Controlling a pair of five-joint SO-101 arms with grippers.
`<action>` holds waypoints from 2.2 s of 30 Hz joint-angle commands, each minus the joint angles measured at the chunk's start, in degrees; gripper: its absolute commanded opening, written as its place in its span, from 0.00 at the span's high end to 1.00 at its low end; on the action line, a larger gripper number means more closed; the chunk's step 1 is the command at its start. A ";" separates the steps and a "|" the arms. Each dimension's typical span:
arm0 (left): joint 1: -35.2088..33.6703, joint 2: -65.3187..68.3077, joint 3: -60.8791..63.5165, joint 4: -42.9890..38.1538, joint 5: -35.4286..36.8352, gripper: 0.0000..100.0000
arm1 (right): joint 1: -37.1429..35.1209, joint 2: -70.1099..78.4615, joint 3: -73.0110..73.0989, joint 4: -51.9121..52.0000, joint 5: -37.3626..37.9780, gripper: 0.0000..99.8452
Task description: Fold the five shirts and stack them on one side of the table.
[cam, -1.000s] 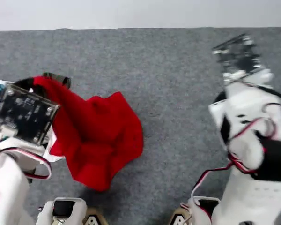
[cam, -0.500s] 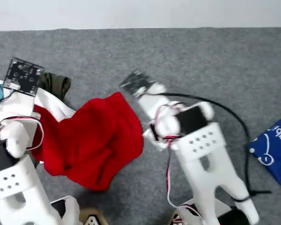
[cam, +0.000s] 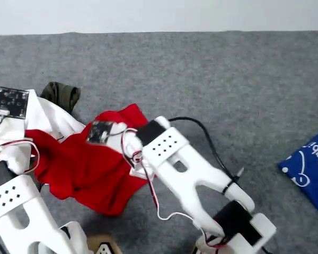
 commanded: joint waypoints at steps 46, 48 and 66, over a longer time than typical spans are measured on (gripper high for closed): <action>-8.44 -0.97 7.96 -5.36 -0.26 1.00 | -5.85 23.96 -21.01 -7.43 8.88 0.99; -8.44 -0.97 7.43 -5.10 -0.26 1.00 | -4.35 22.29 -23.91 -4.35 8.88 0.99; -8.35 -0.88 3.21 -2.55 -0.09 1.00 | 4.35 27.21 -35.08 9.80 8.44 0.92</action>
